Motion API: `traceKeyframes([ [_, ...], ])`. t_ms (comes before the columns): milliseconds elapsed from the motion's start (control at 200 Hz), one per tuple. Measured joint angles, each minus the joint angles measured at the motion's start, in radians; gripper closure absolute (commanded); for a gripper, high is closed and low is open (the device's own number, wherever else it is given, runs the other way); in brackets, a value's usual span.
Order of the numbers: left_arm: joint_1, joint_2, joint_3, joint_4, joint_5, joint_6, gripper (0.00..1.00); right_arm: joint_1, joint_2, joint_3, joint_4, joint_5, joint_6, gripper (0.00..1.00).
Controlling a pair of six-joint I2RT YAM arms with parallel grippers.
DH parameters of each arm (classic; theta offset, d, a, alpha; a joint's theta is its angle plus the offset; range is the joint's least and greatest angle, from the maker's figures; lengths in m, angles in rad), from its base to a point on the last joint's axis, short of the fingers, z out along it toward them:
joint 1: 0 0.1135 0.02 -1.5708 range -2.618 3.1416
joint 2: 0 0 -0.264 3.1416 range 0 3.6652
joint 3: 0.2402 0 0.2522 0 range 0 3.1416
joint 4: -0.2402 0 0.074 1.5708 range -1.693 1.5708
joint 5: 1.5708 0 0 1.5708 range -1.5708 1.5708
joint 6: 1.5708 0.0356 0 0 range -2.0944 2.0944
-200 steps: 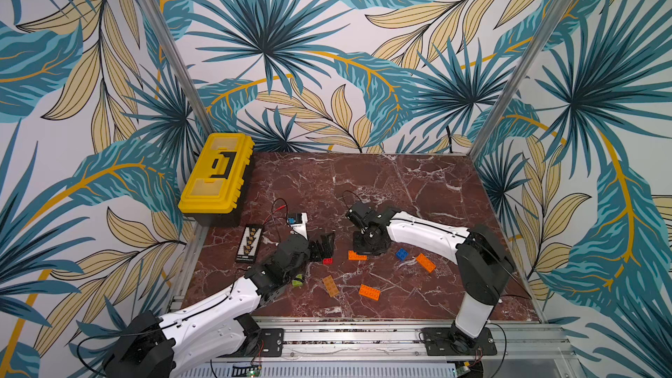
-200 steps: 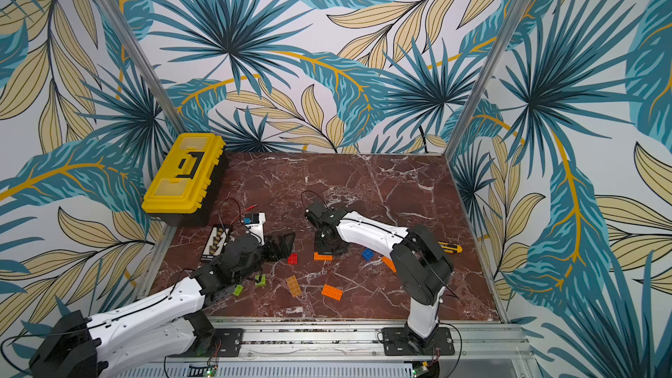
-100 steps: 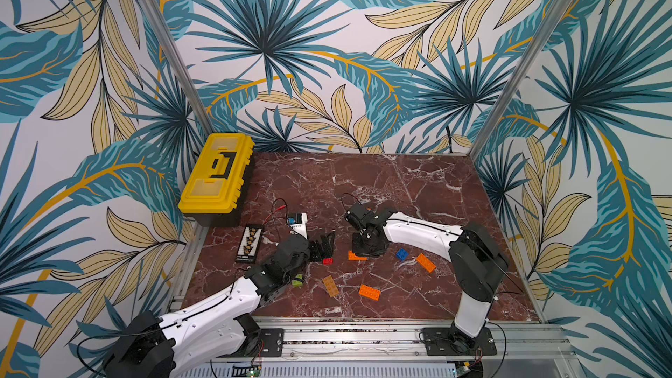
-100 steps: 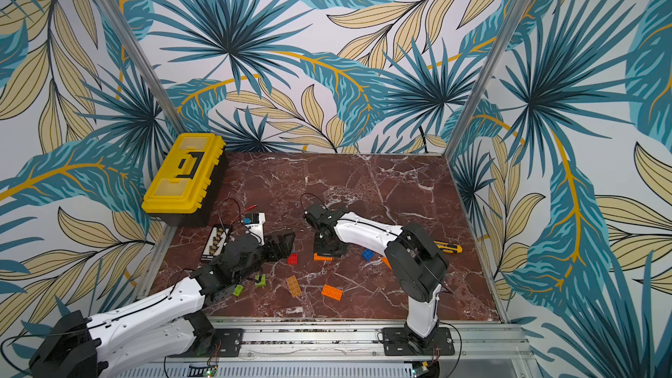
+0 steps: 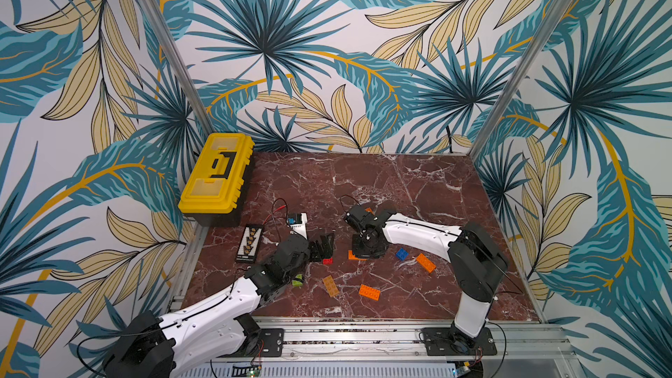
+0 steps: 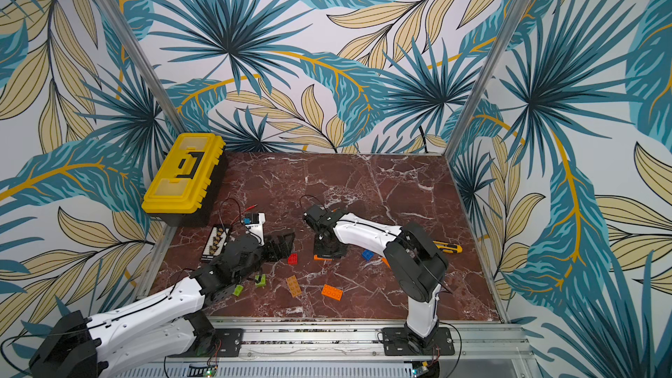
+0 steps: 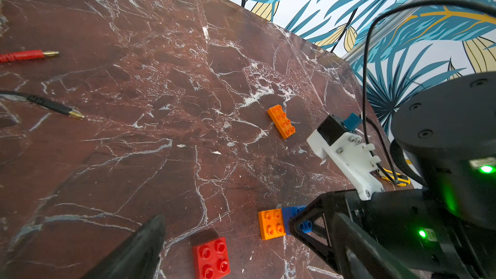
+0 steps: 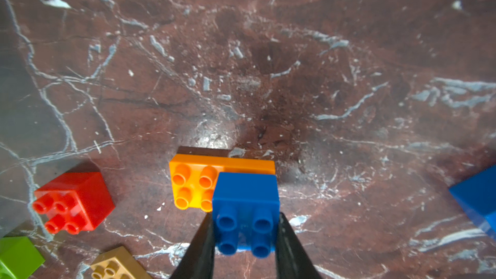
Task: Assemble the number 5 with lego
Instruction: Assemble the lego brick with the lego brick.
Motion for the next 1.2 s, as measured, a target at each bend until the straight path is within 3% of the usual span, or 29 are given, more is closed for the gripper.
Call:
traceKeyframes([
  [396, 0.0, 0.0, 0.0, -0.01, 0.0, 0.0, 0.0, 0.001, 0.024, 0.01, -0.007, 0.0, 0.003, 0.84],
  [731, 0.001, -0.02, 0.0, -0.019, -0.003, -0.016, 0.0, -0.018, 0.039, 0.012, -0.012, -0.03, -0.016, 0.82],
  [811, 0.001, -0.02, 0.0, -0.019, -0.003, -0.018, 0.0, -0.021, 0.039, 0.019, -0.02, -0.036, -0.024, 0.71],
  [1016, 0.001, -0.022, 0.0, -0.019, -0.003, -0.018, 0.0, -0.023, 0.034, 0.035, -0.043, -0.025, -0.043, 0.55],
  [1197, 0.001, -0.022, 0.0, -0.02, -0.003, -0.018, 0.0, -0.034, 0.026, 0.038, -0.093, 0.009, -0.059, 0.5],
])
